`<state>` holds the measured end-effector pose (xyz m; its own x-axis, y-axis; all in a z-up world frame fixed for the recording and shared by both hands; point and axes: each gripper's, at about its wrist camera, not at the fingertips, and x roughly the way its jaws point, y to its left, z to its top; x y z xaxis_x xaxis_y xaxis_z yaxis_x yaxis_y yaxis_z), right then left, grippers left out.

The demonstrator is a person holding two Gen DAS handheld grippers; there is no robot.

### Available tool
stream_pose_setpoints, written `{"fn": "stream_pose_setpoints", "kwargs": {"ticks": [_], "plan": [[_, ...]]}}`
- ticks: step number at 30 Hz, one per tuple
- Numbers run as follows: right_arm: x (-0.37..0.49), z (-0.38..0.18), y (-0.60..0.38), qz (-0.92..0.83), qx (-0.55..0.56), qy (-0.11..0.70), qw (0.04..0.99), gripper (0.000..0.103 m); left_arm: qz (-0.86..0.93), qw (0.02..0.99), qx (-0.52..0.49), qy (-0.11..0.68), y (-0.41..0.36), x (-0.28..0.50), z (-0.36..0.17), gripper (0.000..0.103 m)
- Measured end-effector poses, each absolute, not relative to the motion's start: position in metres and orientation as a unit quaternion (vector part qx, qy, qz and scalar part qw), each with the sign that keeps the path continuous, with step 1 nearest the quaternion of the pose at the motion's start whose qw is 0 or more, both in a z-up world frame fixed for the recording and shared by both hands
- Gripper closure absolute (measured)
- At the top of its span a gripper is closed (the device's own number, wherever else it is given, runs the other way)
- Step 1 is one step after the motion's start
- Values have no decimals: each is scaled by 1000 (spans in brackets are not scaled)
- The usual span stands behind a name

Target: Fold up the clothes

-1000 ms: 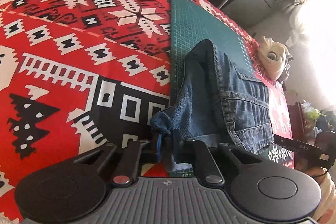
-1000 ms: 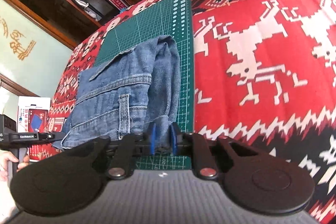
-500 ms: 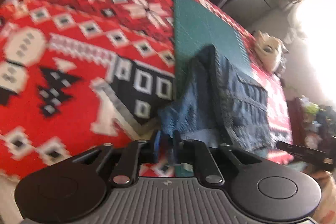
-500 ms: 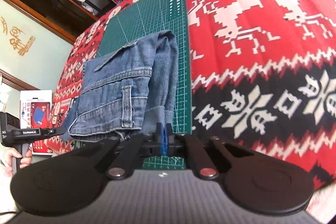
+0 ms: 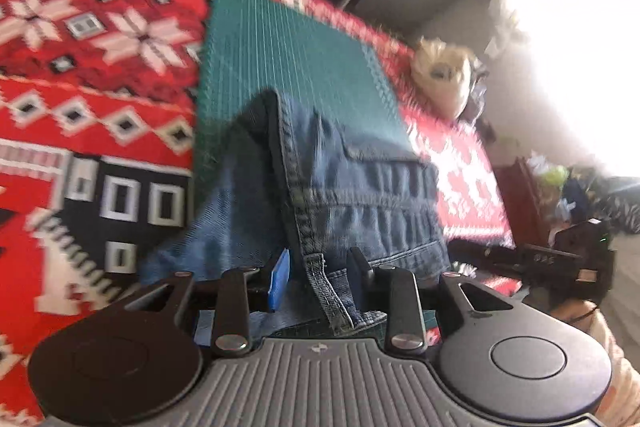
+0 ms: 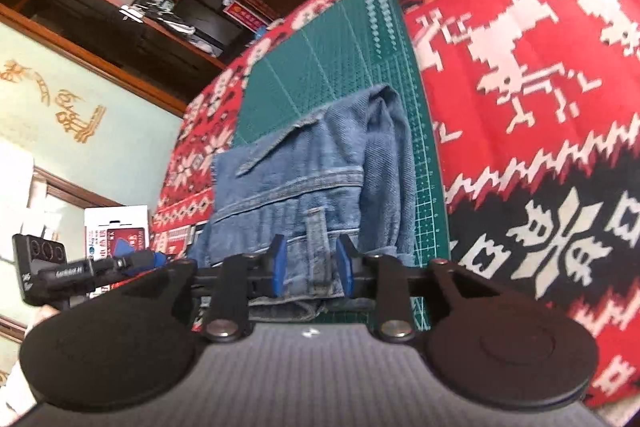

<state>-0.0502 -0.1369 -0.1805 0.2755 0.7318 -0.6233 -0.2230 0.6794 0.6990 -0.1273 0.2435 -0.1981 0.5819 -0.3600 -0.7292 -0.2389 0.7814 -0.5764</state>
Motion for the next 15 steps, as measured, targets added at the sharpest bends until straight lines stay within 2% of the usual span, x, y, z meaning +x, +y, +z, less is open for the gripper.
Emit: {"fn": "stream_pose_setpoints", "kwargs": {"ticks": [7, 10, 11, 13, 15], "plan": [[-45, -197, -130, 308, 255, 521, 754, 69, -43, 807, -334, 485, 235, -109, -218, 74], [-44, -201, -129, 307, 260, 523, 751, 69, -44, 803, -353, 478, 240, -113, -220, 84], [-44, -202, -128, 308, 260, 523, 751, 72, -44, 802, -360, 474, 241, -115, -220, 87], [-46, -201, -126, 309, 255, 521, 754, 86, -44, 805, -376, 457, 244, -117, -213, 89], [-46, -198, -123, 312, 253, 517, 756, 92, -45, 807, -393, 439, 247, -119, -205, 89]]}}
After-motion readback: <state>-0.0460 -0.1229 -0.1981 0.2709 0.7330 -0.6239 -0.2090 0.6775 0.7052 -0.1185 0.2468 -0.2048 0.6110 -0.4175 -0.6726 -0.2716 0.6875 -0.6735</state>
